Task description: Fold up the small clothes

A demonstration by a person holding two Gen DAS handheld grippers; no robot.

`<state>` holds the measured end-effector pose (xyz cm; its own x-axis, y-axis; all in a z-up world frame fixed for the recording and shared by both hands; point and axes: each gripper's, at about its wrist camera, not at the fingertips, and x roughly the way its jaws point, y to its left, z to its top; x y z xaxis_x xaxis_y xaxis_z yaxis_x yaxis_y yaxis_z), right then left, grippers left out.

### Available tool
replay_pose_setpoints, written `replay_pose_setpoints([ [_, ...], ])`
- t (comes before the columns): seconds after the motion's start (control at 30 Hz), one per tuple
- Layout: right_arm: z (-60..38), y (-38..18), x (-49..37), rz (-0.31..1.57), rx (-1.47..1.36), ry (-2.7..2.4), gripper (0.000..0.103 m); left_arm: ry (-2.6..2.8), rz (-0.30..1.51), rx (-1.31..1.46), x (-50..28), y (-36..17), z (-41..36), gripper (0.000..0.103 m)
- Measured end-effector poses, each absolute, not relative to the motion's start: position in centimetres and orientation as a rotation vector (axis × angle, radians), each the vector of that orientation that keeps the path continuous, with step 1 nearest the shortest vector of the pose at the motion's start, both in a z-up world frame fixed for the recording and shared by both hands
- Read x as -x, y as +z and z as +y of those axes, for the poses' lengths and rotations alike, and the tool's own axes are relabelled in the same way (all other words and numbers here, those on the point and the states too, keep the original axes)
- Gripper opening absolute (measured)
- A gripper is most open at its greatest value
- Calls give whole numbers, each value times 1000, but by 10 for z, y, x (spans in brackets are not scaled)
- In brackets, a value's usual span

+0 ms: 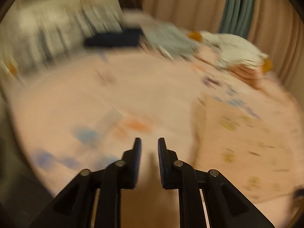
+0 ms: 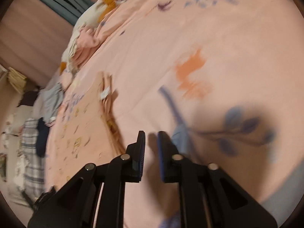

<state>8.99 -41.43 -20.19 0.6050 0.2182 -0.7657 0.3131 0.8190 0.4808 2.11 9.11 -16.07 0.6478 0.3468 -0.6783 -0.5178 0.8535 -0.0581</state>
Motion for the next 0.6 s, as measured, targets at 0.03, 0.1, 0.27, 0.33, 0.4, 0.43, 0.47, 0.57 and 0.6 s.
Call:
replay_pose_setpoints([
  [0.03,-411,-191,-91,905,-612,-67,18,504,713,243,-19,-156,91,14],
  [0.1,-398,-170,-95,854,-574,-33,24,399,750,329,-16,-156,92,14],
  [0.27,-348,-149,-104,757,-540,113,82,296,868,382,-28,-178,71,68],
  [0.33,-323,-157,-112,773,-536,185,82,302,909,349,-32,-187,60,68],
  [0.4,-307,-170,-116,822,-521,225,81,266,939,297,-35,-193,49,68],
  [0.43,-299,-178,-120,854,-510,236,81,254,958,259,-37,-195,42,68],
  [0.47,-294,-185,-121,877,-499,241,81,253,970,235,-36,-196,40,68],
  [0.57,-281,-203,-128,927,-437,210,81,249,972,167,-36,-195,35,68],
  [0.6,-278,-205,-130,933,-423,203,82,255,971,157,-36,-195,34,68],
])
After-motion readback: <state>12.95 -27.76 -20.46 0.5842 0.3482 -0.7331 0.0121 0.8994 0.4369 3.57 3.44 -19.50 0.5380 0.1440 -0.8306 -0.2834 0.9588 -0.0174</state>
